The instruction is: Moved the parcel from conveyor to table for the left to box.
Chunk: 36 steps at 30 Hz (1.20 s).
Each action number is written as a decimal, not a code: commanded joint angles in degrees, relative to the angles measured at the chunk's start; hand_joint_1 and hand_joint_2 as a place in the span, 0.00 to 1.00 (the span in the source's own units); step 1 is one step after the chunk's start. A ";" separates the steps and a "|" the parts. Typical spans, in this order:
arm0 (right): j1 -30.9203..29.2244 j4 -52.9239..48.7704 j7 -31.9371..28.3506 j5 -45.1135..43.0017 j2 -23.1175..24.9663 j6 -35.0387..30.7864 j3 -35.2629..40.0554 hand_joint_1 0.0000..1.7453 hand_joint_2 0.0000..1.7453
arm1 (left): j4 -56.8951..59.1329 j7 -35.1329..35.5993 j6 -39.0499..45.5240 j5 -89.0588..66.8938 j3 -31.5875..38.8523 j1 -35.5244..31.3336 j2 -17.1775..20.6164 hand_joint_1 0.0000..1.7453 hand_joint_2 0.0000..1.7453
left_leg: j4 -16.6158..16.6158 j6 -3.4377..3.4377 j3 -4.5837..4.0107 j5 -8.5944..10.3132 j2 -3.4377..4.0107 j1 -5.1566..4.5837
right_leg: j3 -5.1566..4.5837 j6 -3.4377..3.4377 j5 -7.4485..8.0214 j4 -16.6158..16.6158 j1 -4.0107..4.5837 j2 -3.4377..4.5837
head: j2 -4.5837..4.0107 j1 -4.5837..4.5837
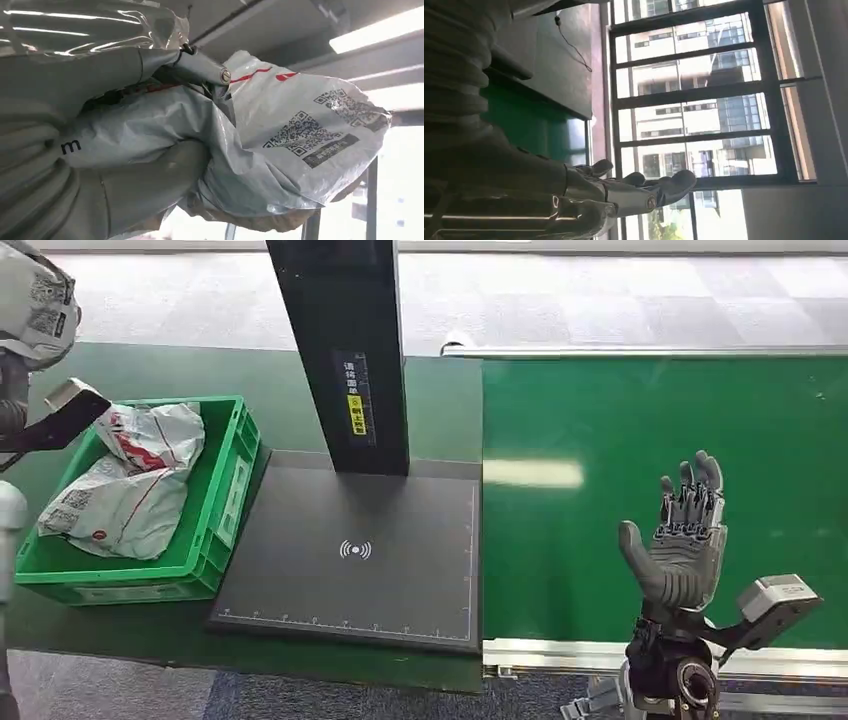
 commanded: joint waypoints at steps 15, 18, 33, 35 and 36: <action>3.52 -1.54 -0.30 -0.37 -1.22 -1.53 -0.76 0.00 1.00 | 11.10 0.28 -0.83 8.76 -4.52 -4.22 -1.06 0.00 1.00 | -0.04 0.01 -0.05 0.02 -0.09 0.00 | -0.03 0.01 0.00 -0.04 0.00 -0.02 | 0.00 -0.02; 3.65 -1.81 -0.31 -0.36 -1.43 -1.44 -1.10 0.00 1.00 | 9.50 0.24 0.10 9.20 -4.13 -3.40 -1.25 0.00 1.00 | -0.06 0.02 -0.08 0.05 -0.13 0.03 | -0.02 0.01 0.04 -0.10 0.03 -0.02 | 0.00 -0.04; 5.59 -2.47 -0.16 1.16 -0.62 -1.16 -1.11 0.00 1.00 | -29.19 -15.18 -16.96 58.91 -8.29 28.26 -21.75 0.00 1.00 | -0.05 0.14 -0.03 -0.10 0.01 -0.27 | -0.02 0.08 -0.02 -0.14 -0.23 0.05 | 0.00 -0.02; 4.08 -0.45 0.03 1.86 -1.39 -0.66 0.85 0.00 1.00 | -30.32 -16.05 -30.67 69.69 -10.93 31.76 -24.51 0.00 1.00 | -0.03 0.11 -0.05 -0.13 0.22 -0.21 | -0.07 0.04 0.01 -0.12 -0.16 0.22 | 0.00 0.00; 3.65 0.66 0.11 1.96 -1.58 -0.45 1.75 0.00 1.00 | -30.06 -16.42 -34.08 71.02 -13.49 33.56 -26.09 0.00 1.00 | -0.07 0.11 -0.03 -0.10 0.18 -0.22 | -0.06 0.03 0.02 -0.14 -0.18 0.21 | 0.00 -0.04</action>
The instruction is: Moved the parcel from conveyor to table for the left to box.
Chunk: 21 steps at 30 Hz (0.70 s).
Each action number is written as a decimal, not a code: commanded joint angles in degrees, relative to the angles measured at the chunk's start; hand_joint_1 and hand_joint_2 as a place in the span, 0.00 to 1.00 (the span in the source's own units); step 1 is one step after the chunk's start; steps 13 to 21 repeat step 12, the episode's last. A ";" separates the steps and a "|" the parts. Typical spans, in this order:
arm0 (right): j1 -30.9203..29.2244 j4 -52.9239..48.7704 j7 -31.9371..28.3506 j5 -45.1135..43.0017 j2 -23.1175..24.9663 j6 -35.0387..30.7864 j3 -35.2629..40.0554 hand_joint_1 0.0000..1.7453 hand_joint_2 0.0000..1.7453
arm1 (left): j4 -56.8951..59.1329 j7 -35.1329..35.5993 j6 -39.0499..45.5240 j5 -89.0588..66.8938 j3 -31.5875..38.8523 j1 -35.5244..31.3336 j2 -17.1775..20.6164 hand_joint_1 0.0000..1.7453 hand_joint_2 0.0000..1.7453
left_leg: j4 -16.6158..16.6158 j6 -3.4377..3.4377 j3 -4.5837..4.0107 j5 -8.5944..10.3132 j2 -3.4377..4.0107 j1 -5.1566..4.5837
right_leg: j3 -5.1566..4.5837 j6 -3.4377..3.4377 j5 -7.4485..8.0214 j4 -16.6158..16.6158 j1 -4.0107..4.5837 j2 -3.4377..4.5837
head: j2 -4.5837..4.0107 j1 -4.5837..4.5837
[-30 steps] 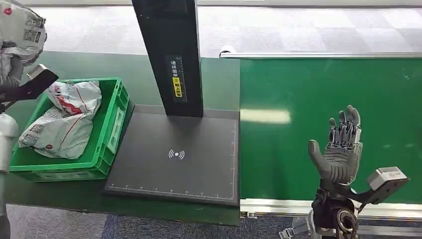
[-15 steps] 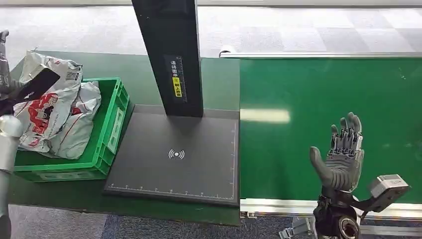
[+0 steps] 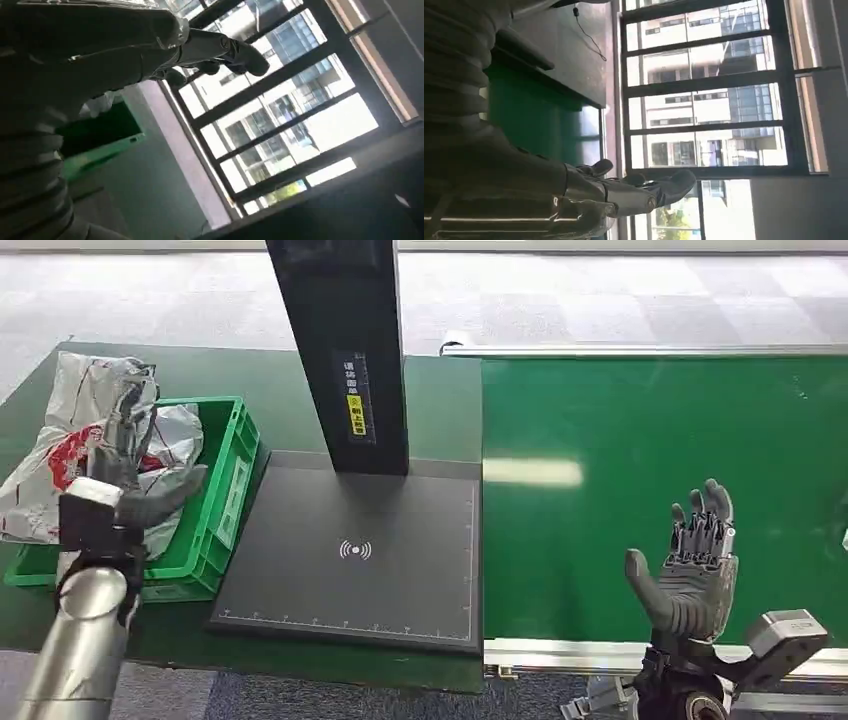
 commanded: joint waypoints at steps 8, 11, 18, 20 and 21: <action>-1.42 8.74 0.04 -0.26 -2.29 2.08 6.91 0.00 1.00 | -0.30 -1.61 -18.58 13.66 -18.46 11.87 -13.15 0.00 1.00 | -0.06 0.03 0.08 0.00 -0.15 0.02 | 0.13 0.01 0.03 -0.09 0.01 -0.01 | 0.00 -0.02; -0.56 12.01 0.56 0.86 -1.10 3.55 9.45 0.00 1.00 | 8.83 -1.12 -18.44 18.70 -18.68 14.65 -18.63 0.00 1.00 | -0.23 0.03 0.25 0.06 -0.26 0.01 | 0.33 0.01 0.05 -0.26 0.00 -0.10 | 0.00 -0.07; -0.18 12.69 0.76 1.77 -0.17 2.82 9.67 0.00 1.00 | 10.95 -2.40 -16.68 16.93 -19.41 15.37 -19.23 0.00 1.00 | -0.21 0.03 0.28 0.03 -0.26 0.01 | 0.33 0.01 0.03 -0.23 -0.01 -0.08 | 0.00 -0.06; -0.18 12.69 0.76 1.77 -0.17 2.82 9.67 0.00 1.00 | 10.95 -2.40 -16.68 16.93 -19.41 15.37 -19.23 0.00 1.00 | -0.21 0.03 0.28 0.03 -0.26 0.01 | 0.33 0.01 0.03 -0.23 -0.01 -0.08 | 0.00 -0.06; -0.18 12.69 0.76 1.77 -0.17 2.82 9.67 0.00 1.00 | 10.95 -2.40 -16.68 16.93 -19.41 15.37 -19.23 0.00 1.00 | -0.21 0.03 0.28 0.03 -0.26 0.01 | 0.33 0.01 0.03 -0.23 -0.01 -0.08 | 0.00 -0.06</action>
